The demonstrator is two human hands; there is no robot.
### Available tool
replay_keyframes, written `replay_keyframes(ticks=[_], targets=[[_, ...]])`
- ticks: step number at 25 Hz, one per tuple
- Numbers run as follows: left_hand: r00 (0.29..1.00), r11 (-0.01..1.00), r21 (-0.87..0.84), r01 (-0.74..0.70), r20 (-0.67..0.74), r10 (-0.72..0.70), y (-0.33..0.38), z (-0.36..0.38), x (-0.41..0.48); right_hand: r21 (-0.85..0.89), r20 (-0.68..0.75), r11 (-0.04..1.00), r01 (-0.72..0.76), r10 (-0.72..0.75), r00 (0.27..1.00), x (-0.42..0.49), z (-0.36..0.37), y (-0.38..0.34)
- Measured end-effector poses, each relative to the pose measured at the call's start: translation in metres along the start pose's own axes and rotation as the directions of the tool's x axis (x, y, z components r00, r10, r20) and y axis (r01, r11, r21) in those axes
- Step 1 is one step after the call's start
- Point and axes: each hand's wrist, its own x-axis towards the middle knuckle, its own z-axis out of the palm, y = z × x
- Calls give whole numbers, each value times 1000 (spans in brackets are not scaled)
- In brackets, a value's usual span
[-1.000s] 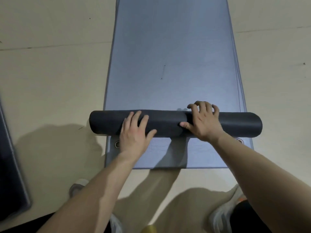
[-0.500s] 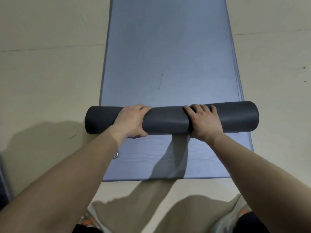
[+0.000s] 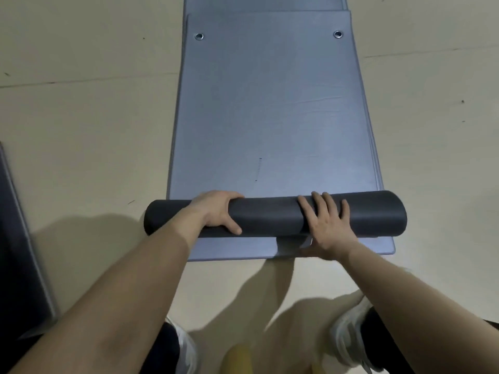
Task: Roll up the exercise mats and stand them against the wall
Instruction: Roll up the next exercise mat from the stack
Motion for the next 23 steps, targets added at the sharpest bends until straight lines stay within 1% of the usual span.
replay_keyframes(ticks=[1,2,3,4,5,6,7,8,10,11,12,14,15,17,19,21,23], targets=[[967,998,65,27,-254,-10,1,11,-10,45,4,999,8,-8,1000,14,-12,6],[867,986,147,74,-499,9,5,28,-23,76,2,997,7,-8,1000,30,-28,12],[786,975,190,114,-617,28,8,46,-32,102,-12,995,0,1,1000,42,-41,15],[781,972,200,124,-624,28,13,58,-33,123,-52,992,-4,10,999,52,-51,16],[834,969,215,122,-552,17,16,63,-26,132,-140,991,5,14,990,56,-52,14],[880,968,221,114,-475,5,16,58,-15,126,-271,991,35,0,963,56,-46,10],[907,972,211,102,-421,-4,14,45,2,90,-378,995,53,-15,926,55,-33,7],[928,977,196,89,-374,-10,10,27,20,33,-426,999,42,-24,904,54,-20,4],[941,990,131,47,-339,0,2,-6,48,-66,-342,998,-17,-7,940,67,-8,7],[940,991,135,16,-338,31,-1,-14,57,-87,-318,996,-33,4,948,81,-10,11],[926,984,176,-13,-369,78,-3,-14,65,-95,-322,995,-37,4,947,99,-17,17],[855,932,362,-15,-478,200,-2,-1,68,-123,-336,992,-21,-21,942,125,-37,28],[828,915,404,-14,-508,237,-4,0,71,-137,-337,991,-4,-43,941,133,-47,31],[837,926,375,-40,-493,236,-4,-11,73,-132,-294,991,33,-71,953,134,-61,34],[888,944,326,-52,-418,193,0,-22,61,-99,-204,994,53,-72,976,116,-69,26],[949,948,309,-70,-271,158,6,-15,34,-60,-85,994,91,-96,992,86,-64,17],[982,956,277,-98,-126,138,11,7,5,7,34,993,118,-118,992,50,-51,11]])
